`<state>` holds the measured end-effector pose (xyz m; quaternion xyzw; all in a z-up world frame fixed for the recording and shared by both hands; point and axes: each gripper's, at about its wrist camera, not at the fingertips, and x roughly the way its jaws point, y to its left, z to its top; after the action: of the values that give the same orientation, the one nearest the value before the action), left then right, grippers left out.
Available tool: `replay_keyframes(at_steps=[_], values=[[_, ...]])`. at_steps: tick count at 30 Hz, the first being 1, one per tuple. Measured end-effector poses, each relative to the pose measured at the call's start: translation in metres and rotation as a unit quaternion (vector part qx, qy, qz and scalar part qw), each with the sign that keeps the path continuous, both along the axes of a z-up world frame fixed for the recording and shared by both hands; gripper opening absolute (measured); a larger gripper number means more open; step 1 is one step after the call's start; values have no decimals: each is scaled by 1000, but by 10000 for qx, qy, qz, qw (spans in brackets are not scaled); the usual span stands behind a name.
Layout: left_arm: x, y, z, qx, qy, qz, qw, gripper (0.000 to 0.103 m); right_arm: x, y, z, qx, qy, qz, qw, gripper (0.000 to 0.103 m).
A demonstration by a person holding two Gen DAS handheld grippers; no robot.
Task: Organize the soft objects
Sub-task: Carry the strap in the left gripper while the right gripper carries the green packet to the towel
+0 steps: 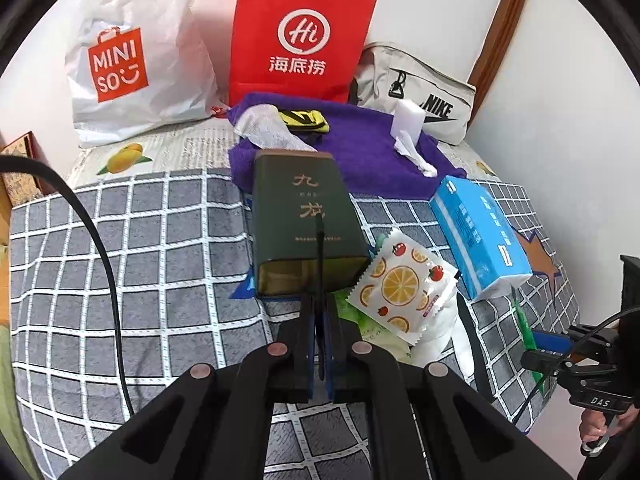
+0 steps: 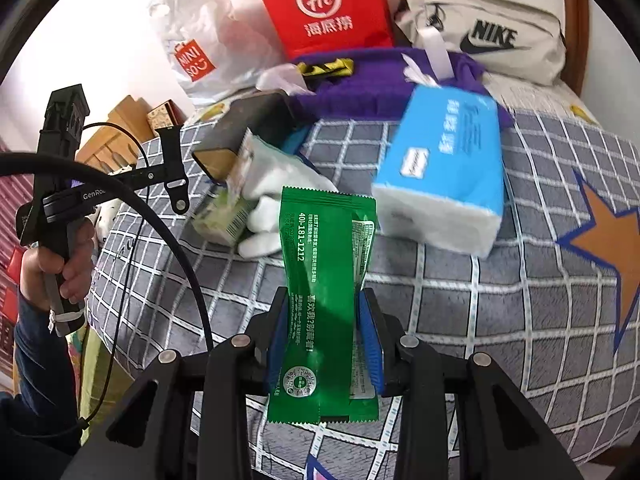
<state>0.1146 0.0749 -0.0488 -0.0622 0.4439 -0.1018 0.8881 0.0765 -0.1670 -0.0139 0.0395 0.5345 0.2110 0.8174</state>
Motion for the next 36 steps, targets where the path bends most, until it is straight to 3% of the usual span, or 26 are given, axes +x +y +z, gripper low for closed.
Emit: replay_keyframes(at_steps=[9,24,36], values=[[6,0,26,-6,-178,72,9998,4,22,7,19,-15,-208,69,9998,34],[57,2,51,-201,-262,145,9993,4,99,-3,50,-85,-584,-126,9982,34],[116,3,50,-330,-156,182,9992,4,171,-14,42,-88,-567,-272,9980,34]])
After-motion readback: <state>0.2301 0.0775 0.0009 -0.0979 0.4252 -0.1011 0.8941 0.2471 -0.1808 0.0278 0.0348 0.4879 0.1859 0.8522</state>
